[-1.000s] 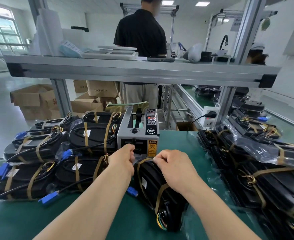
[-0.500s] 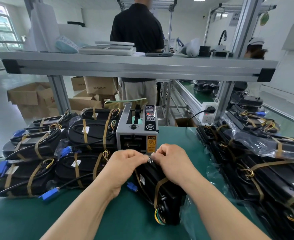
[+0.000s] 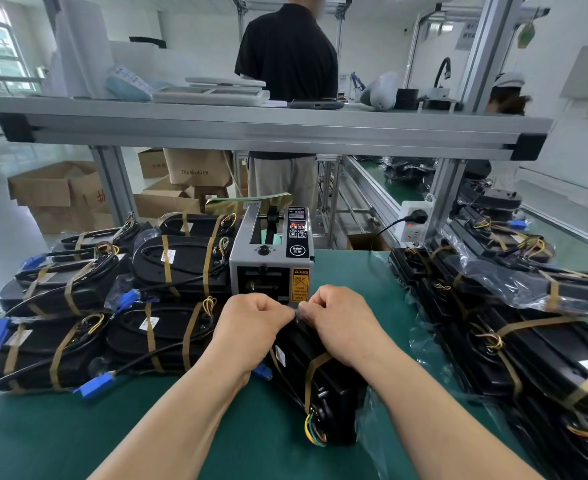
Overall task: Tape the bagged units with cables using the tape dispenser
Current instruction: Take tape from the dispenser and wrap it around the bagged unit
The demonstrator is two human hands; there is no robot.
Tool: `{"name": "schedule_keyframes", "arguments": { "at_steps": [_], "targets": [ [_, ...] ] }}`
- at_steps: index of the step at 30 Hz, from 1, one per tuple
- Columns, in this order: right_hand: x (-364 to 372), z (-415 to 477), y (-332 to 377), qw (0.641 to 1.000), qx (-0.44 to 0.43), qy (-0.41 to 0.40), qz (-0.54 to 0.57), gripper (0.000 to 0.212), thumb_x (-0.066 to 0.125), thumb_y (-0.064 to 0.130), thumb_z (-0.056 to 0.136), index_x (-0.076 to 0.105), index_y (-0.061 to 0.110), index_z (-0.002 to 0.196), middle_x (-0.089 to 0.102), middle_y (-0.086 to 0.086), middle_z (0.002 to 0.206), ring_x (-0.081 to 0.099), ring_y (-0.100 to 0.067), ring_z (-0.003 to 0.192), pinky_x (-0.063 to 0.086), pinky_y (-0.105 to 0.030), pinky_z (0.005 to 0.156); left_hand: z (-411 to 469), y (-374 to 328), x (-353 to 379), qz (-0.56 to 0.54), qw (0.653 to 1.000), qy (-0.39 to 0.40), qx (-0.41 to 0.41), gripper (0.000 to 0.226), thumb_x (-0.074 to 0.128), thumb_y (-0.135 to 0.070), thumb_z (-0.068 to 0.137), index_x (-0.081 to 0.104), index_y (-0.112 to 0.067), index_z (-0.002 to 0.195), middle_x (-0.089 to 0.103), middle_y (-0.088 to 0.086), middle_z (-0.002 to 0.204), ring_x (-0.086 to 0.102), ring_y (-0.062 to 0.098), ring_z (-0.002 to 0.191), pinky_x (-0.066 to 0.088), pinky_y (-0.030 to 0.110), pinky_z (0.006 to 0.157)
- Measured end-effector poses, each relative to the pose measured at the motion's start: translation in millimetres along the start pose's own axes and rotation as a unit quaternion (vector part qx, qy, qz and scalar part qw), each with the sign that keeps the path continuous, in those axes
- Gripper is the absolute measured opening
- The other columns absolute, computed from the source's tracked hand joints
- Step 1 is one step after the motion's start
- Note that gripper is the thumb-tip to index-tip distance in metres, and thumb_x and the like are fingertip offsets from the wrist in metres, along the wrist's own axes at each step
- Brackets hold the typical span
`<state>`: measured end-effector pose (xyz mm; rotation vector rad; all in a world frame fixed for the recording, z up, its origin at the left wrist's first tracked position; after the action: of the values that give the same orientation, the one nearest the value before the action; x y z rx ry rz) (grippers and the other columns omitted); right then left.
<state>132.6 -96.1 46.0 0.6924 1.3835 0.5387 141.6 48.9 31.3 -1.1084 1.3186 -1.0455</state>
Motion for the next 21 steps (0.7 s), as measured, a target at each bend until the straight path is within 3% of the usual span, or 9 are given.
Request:
{"name": "schedule_keyframes", "arguments": {
  "at_steps": [5, 11, 15, 18, 21],
  "targets": [
    [-0.2, -0.2, 0.4, 1.0, -0.002, 0.0, -0.005, 0.025, 0.06, 0.035, 0.095, 0.057, 0.022, 0.074, 0.063, 0.005, 0.079, 0.06, -0.019, 0.082, 0.045, -0.032, 0.069, 4.0, 4.2, 1.1, 0.037, 0.999, -0.006, 0.005, 0.023, 0.074, -0.025, 0.076, 0.065, -0.022, 0.055, 0.058, -0.001, 0.056, 0.052, 0.013, 0.057, 0.048, 0.03, 0.059],
    [-0.5, -1.4, 1.1, 1.0, 0.0, -0.001, 0.005, 0.027, 0.06, 0.035, 0.095, 0.056, 0.021, 0.073, 0.063, 0.004, 0.078, 0.06, -0.019, 0.08, 0.048, -0.033, 0.071, 3.2, 3.4, -0.7, 0.098, 0.995, -0.013, 0.019, 0.011, 0.066, -0.039, 0.06, 0.064, -0.028, 0.058, 0.06, -0.005, 0.054, 0.057, 0.018, 0.054, 0.059, 0.046, 0.058],
    [0.7, -1.3, 1.5, 1.0, -0.001, -0.001, 0.001, 0.028, 0.059, 0.036, 0.096, 0.055, 0.022, 0.073, 0.062, 0.005, 0.078, 0.059, -0.018, 0.079, 0.045, -0.032, 0.067, 4.0, 4.3, -1.9, 0.132, 0.99, -0.044, 0.013, 0.031, 0.067, -0.047, 0.058, 0.055, -0.032, 0.082, 0.066, -0.004, 0.075, 0.065, 0.019, 0.065, 0.056, 0.038, 0.054],
    [1.5, -1.3, 1.7, 1.0, -0.002, 0.0, -0.003, 0.028, 0.058, 0.037, 0.096, 0.054, 0.023, 0.073, 0.061, 0.005, 0.078, 0.057, -0.016, 0.075, 0.041, -0.03, 0.061, 2.3, 7.8, -0.8, 0.15, 0.987, -0.052, 0.022, 0.034, 0.07, -0.053, 0.063, 0.051, -0.035, 0.085, 0.062, -0.008, 0.073, 0.056, 0.004, 0.054, 0.039, 0.021, 0.042],
    [1.2, -1.8, 0.3, 1.0, -0.005, -0.003, -0.002, 0.028, 0.058, 0.037, 0.096, 0.054, 0.024, 0.072, 0.061, 0.006, 0.077, 0.055, -0.013, 0.071, 0.039, -0.029, 0.058, 6.0, 10.2, -1.4, 0.122, 0.991, -0.055, 0.024, 0.022, 0.073, -0.047, 0.075, 0.059, -0.031, 0.082, 0.063, -0.007, 0.069, 0.059, 0.008, 0.058, 0.047, 0.027, 0.052]
  ]
}}
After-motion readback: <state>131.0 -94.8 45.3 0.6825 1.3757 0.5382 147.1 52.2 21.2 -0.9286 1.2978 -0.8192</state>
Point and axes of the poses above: each hand's wrist, its own z-axis towards the middle knuckle, its own x-axis out of the palm, y = z × x, the point moved 2 cm from there along z, towards the middle knuckle
